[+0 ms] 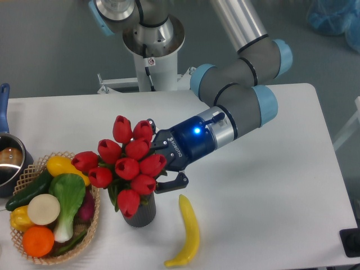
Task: Insert the flowers into the vase
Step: 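Lower the tulip stems into the vase opening, then push the tulips further down into the vase and settle them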
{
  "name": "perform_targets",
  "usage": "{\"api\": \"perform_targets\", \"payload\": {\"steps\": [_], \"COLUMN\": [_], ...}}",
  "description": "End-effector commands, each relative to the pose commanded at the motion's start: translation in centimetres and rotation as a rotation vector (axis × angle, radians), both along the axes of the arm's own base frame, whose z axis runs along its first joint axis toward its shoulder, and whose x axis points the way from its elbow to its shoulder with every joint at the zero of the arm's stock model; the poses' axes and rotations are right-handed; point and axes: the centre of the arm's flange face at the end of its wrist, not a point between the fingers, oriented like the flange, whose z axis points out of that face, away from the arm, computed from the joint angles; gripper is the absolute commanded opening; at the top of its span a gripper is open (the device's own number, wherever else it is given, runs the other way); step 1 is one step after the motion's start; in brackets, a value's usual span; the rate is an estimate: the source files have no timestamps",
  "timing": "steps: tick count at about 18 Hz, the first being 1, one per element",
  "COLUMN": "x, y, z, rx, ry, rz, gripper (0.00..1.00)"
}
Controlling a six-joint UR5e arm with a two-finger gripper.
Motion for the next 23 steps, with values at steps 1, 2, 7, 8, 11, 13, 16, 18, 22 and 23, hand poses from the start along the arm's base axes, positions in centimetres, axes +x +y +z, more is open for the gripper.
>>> {"api": "perform_targets", "payload": {"steps": [1, 2, 7, 8, 11, 13, 16, 18, 22, 23], "x": [0.2, 0.4, 0.9, 0.9, 0.9, 1.2, 1.2, 1.1, 1.1, 1.1], "y": [-0.1, -0.2, -0.6, -0.6, -0.6, -0.8, -0.8, -0.8, -0.7, -0.8], "z": [-0.6, -1.3, -3.3, -3.4, -3.8, -4.5, -4.8, -5.0, -5.2, -5.3], "rx": [-0.001, -0.001, 0.0, -0.002, -0.007, -0.007, 0.0, -0.002, -0.004, -0.004], "ry": [-0.001, -0.003, -0.002, -0.004, -0.01, -0.01, 0.0, -0.002, -0.001, 0.003], "rz": [0.001, 0.001, 0.003, 0.003, 0.003, 0.004, 0.005, 0.005, 0.005, 0.006], "gripper": [0.55, 0.55, 0.55, 0.55, 0.55, 0.55, 0.55, 0.55, 0.55, 0.55]}}
